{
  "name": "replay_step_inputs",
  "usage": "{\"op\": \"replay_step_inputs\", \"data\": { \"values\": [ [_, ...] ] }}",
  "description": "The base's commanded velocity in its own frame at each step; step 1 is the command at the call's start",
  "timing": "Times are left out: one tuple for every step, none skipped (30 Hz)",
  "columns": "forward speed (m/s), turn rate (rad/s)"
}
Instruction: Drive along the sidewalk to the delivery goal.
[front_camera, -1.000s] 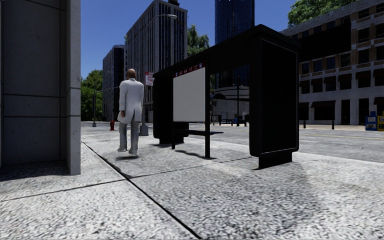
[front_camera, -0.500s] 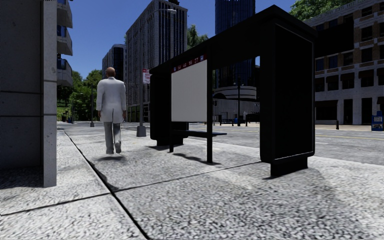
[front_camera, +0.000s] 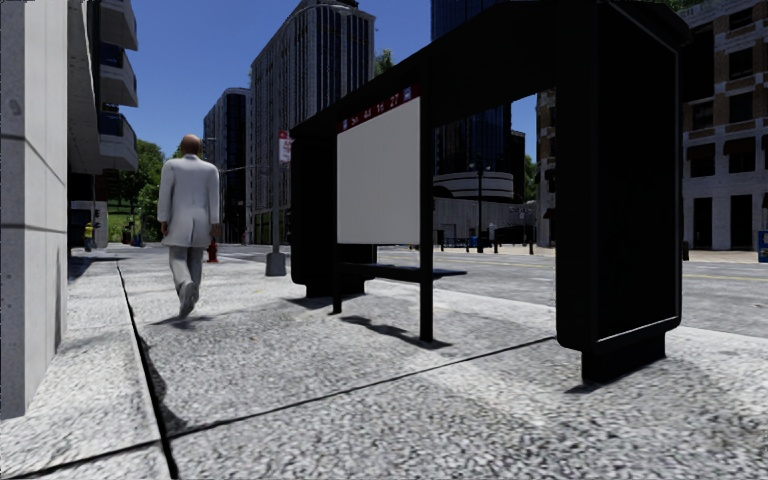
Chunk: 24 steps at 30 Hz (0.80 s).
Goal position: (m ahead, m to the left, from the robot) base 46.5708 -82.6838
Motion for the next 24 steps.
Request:
{"op": "replay_step_inputs", "data": {
  "values": [
    [1.32, 0.65],
    [1.32, 0.65],
    [1.32, 0.65],
    [1.32, 0.65],
    [1.33, 0.65],
    [1.33, 0.65],
    [1.33, 0.65],
    [1.33, 0.65],
    [1.33, 0.65],
    [1.33, 0.64],
    [1.33, 0.64],
    [1.33, 0.63],
    [1.33, 0.58],
    [1.33, 0.42],
    [1.33, 0.42],
    [1.33, 0.19],
    [1.33, 0.05],
    [1.33, 0.0],
    [1.33, 0.0],
    [1.33, 0.0],
    [1.33, 0.0],
    [1.33, 0.0],
    [1.33, 0.0],
    [1.33, 0.0]
  ]
}}
